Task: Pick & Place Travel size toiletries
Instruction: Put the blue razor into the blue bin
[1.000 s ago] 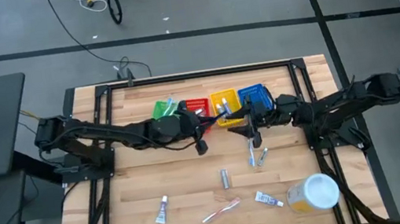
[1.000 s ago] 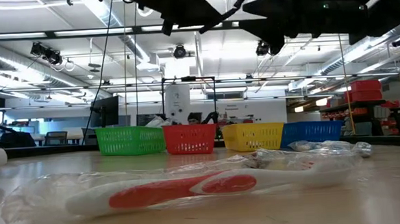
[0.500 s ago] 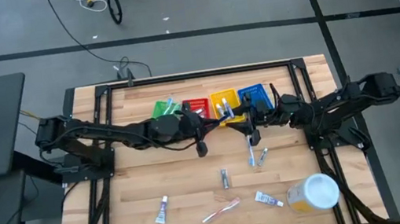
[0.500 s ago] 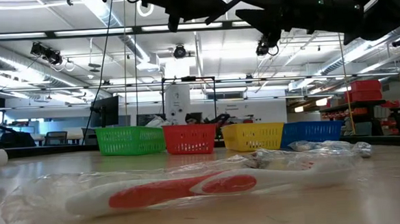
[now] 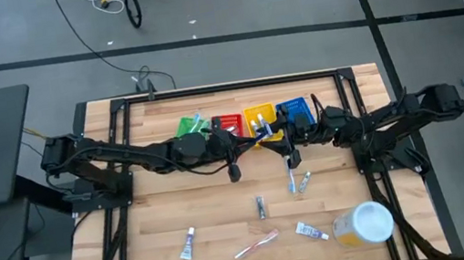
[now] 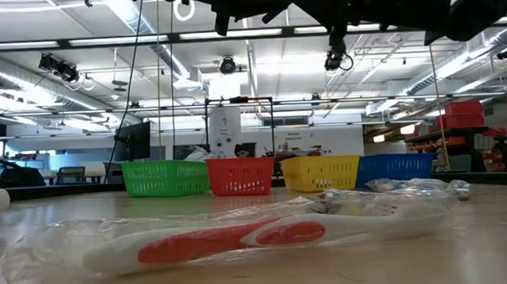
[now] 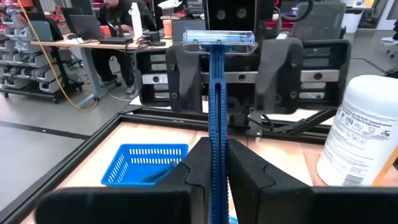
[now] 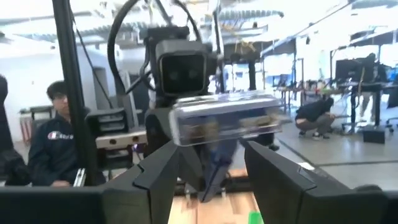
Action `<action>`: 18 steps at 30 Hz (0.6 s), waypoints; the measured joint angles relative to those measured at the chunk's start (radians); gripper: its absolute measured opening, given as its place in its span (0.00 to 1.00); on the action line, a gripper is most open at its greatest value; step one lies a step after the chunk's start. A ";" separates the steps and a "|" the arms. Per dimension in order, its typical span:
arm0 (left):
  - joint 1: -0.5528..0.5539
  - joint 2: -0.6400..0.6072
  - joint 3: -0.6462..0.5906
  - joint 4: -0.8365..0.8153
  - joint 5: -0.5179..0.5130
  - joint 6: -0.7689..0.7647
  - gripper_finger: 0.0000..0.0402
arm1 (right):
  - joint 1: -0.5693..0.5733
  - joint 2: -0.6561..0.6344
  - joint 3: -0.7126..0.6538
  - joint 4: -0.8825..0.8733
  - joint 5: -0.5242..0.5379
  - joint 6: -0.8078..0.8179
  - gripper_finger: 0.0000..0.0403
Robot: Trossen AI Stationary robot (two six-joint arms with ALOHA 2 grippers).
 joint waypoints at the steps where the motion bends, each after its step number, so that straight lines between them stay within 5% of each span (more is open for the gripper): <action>1: 0.000 0.000 0.000 0.001 0.000 0.000 0.11 | 0.000 0.000 0.010 -0.022 0.000 0.000 0.47; 8: 0.000 0.000 0.000 0.002 -0.008 0.010 0.10 | 0.000 0.000 0.036 -0.072 0.014 -0.013 0.42; 18: 0.000 0.000 0.000 0.013 -0.011 0.047 0.11 | 0.000 0.000 0.036 -0.084 0.014 -0.023 0.20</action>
